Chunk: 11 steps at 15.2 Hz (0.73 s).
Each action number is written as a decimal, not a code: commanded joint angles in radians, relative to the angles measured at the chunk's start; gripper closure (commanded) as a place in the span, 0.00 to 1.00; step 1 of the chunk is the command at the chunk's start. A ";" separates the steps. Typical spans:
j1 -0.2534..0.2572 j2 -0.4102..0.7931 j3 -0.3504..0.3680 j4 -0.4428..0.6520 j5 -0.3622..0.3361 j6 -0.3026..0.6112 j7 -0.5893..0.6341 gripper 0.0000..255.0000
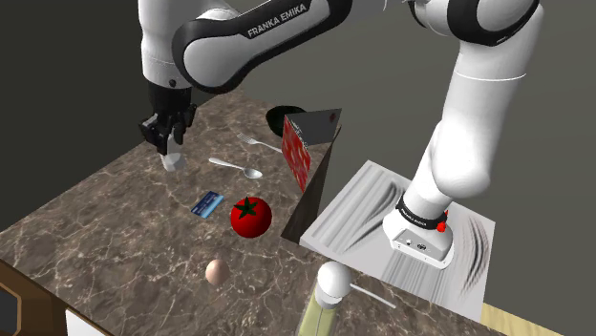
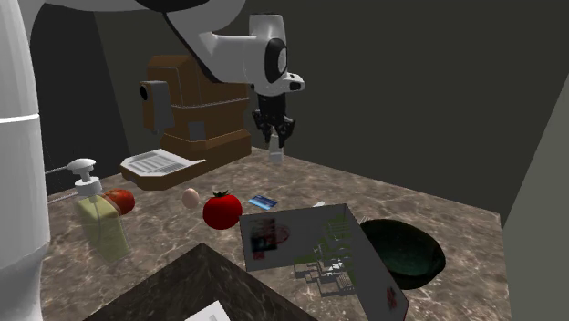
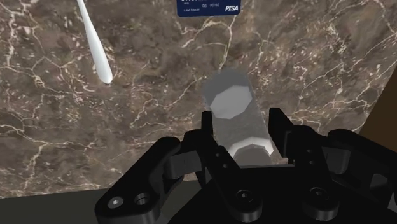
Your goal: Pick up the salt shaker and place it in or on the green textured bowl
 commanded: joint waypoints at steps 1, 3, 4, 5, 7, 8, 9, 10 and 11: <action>-0.001 -0.007 0.001 0.017 0.005 -0.024 -0.003 1.00; -0.002 -0.014 0.002 0.035 0.008 -0.049 -0.006 1.00; -0.002 -0.017 0.003 0.045 0.010 -0.061 -0.007 1.00; -0.003 -0.020 0.003 0.055 0.012 -0.074 -0.007 1.00; -0.003 -0.025 0.004 0.075 0.015 -0.099 -0.009 1.00; -0.003 -0.028 0.004 0.086 0.016 -0.112 -0.009 1.00; -0.003 -0.029 0.005 0.091 0.017 -0.118 -0.010 1.00; -0.021 -0.058 0.000 0.056 0.037 -0.110 -0.037 1.00; -0.038 -0.086 -0.005 0.023 0.057 -0.103 -0.065 1.00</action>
